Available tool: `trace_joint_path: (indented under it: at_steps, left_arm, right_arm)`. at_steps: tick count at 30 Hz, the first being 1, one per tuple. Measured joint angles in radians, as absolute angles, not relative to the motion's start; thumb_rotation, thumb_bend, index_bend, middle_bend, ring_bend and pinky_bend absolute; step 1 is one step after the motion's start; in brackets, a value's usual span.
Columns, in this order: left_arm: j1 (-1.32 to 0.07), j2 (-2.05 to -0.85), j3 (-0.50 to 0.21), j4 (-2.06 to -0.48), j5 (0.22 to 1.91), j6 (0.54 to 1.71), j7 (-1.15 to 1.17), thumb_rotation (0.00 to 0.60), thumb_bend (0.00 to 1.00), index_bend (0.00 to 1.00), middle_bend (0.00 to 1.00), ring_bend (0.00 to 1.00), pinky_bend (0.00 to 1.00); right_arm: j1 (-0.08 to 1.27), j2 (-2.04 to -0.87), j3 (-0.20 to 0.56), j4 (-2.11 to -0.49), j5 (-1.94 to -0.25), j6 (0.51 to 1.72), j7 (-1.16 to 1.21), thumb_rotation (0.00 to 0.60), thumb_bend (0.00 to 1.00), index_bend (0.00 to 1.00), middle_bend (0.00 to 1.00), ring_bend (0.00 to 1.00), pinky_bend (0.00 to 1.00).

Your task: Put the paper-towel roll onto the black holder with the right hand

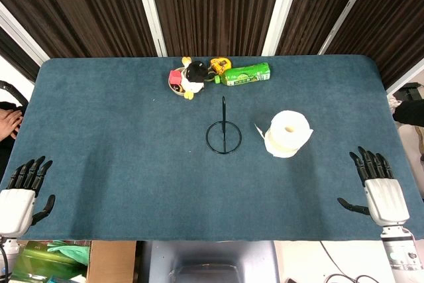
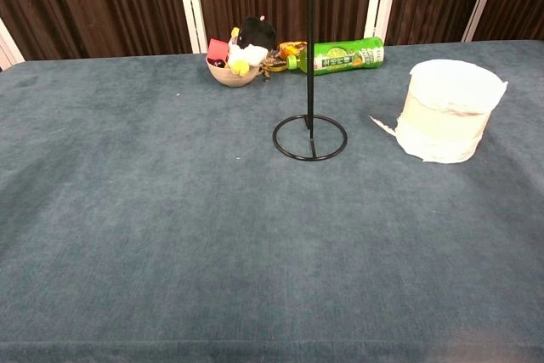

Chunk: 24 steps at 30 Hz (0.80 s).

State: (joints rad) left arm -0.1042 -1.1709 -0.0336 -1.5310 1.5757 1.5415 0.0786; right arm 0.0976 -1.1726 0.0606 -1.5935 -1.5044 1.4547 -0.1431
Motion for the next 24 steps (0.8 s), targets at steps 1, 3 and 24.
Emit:
trace_joint_path:
  at_steps: [1, 3, 24]
  left_arm:
    - [-0.104, -1.170, -0.034, -1.532, 1.576, 1.542, 0.079, 0.600, 0.45, 0.00, 0.02, 0.00, 0.11]
    - [-0.103, -1.170, -0.033, -1.531, 1.579, 1.546, 0.075, 0.600, 0.45, 0.00, 0.02, 0.00, 0.11]
    - [-0.117, -1.169, -0.052, -1.515, 1.511, 1.491, 0.056, 0.600, 0.45, 0.00, 0.02, 0.00, 0.11]
  right_arm:
    - [0.098, -1.174, 0.062, -1.593, -1.503, 1.455, -0.145, 0.552, 0.11, 0.00, 0.00, 0.00, 0.00]
    - [0.099, -1.176, 0.064, -1.594, -1.501, 1.455, -0.144, 0.552, 0.11, 0.00, 0.00, 0.00, 0.00]
    - [0.439, -1.185, 0.231, -1.483, -1.300, 0.958, 0.041, 0.547, 0.11, 0.00, 0.00, 0.00, 0.00]
